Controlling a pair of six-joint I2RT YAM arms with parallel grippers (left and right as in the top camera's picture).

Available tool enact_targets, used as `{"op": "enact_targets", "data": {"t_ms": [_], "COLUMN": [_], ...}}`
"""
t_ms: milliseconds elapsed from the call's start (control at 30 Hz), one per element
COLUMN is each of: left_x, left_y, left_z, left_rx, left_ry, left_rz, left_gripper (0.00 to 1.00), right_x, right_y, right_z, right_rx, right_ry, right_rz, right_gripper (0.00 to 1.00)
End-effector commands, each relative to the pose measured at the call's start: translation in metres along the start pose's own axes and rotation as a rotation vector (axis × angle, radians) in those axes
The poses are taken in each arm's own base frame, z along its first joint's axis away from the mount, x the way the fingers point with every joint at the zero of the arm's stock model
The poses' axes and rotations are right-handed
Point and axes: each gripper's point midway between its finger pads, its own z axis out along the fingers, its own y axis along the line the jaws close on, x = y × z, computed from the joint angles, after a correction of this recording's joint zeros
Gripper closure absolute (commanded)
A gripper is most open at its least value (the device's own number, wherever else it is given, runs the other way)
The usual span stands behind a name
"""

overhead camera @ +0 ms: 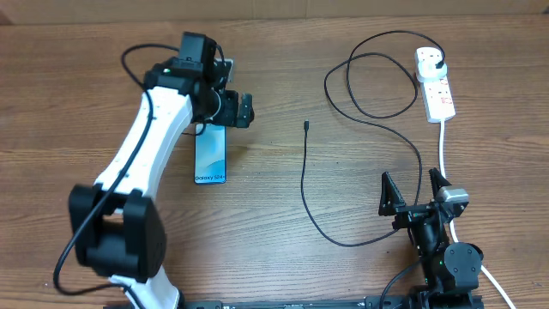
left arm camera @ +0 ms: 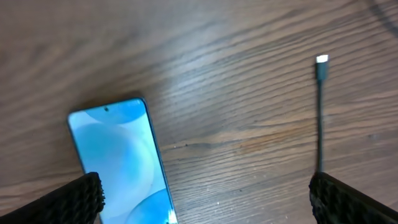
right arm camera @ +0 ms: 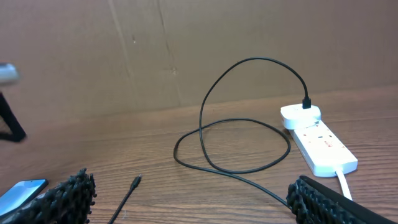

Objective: Plug charger to phone and switch on socket
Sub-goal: 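Move the left gripper over the Galaxy S24 phone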

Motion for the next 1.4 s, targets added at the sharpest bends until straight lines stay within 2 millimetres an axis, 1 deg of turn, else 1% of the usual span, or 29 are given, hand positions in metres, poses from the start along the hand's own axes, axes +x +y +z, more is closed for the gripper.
{"op": "enact_targets", "data": {"t_ms": [0,100,267,400,633,1367], "left_x": [-0.004,-0.005,-0.006,-0.004,0.001,0.006], "left_y": [0.014,0.027,0.035,0.040,0.042,0.041], "left_z": [0.003,0.002,0.002,0.001,0.003,0.003], "left_rx": [-0.078,-0.150,-0.193,-0.221,-0.225,-0.223], "left_ry": [-0.012,-0.027,-0.039,-0.030,-0.014,0.009], "left_rz": [-0.166,-0.228,-0.226,-0.229,-0.233,-0.226], "left_gripper": [0.00,0.00,0.00,0.00,0.00,0.00], "right_x": [0.002,0.002,0.002,0.002,0.002,0.002], "right_y": [0.000,0.000,0.000,0.000,0.000,0.000], "right_z": [0.000,0.000,0.000,0.000,0.000,0.000], "right_rx": [0.000,0.001,0.001,0.000,0.000,0.001], "right_ry": [-0.003,-0.003,-0.003,-0.003,-0.003,-0.003], "right_rz": [0.002,0.002,0.002,0.002,0.002,0.002], "right_gripper": [0.00,0.00,0.00,0.00,0.00,0.00]}}
